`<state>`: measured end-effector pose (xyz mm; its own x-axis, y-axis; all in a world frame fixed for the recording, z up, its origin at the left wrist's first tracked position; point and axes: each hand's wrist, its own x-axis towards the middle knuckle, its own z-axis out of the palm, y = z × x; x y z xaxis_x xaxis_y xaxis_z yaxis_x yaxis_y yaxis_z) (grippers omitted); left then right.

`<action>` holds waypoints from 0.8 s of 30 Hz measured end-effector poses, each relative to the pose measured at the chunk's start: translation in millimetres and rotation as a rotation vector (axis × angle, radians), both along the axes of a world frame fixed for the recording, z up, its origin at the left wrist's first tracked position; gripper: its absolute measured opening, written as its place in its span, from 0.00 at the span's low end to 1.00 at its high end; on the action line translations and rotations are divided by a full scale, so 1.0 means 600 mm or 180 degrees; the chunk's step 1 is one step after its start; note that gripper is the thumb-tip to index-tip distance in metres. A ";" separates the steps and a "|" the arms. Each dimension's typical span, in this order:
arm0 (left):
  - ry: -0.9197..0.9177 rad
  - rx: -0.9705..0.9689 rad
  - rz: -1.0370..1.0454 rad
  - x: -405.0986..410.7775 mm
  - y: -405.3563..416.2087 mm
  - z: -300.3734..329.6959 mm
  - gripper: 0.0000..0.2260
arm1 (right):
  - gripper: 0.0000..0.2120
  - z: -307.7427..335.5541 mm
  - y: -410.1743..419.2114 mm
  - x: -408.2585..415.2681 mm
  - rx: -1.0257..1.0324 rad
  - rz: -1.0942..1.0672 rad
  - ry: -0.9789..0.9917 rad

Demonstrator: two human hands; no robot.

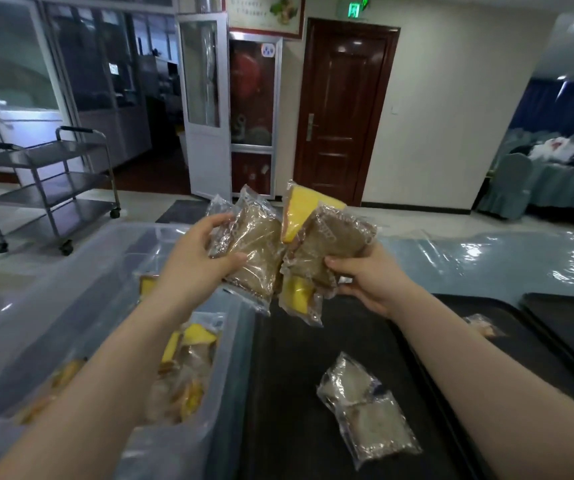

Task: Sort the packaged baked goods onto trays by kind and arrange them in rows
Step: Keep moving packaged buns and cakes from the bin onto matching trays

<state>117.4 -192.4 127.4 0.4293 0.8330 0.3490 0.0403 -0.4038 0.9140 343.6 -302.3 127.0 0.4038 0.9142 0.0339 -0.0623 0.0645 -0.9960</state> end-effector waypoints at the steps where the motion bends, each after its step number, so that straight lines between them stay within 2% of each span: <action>1: 0.0003 -0.0008 -0.0007 0.027 -0.023 -0.004 0.25 | 0.22 -0.006 -0.021 0.030 -0.0022 0.0003 -0.0016; 4: 0.0052 -0.0114 -0.0165 0.101 -0.088 -0.021 0.22 | 0.21 -0.026 -0.083 0.105 -0.0097 0.0001 0.0018; 10: -0.0113 -0.1107 -0.0456 0.192 -0.160 -0.111 0.18 | 0.20 -0.088 -0.188 0.216 -0.0363 -0.0035 0.0016; 15: -0.0049 -0.1586 -0.0539 0.228 -0.172 -0.182 0.17 | 0.20 -0.139 -0.258 0.291 -0.0540 -0.0498 0.0087; 19: -0.0030 -0.1770 -0.0445 0.254 -0.168 -0.212 0.18 | 0.20 -0.160 -0.298 0.316 -0.0792 -0.0768 -0.0063; 24: 0.0083 -0.1761 -0.0647 0.295 -0.175 -0.230 0.16 | 0.20 -0.189 -0.335 0.336 -0.1009 -0.1019 -0.0156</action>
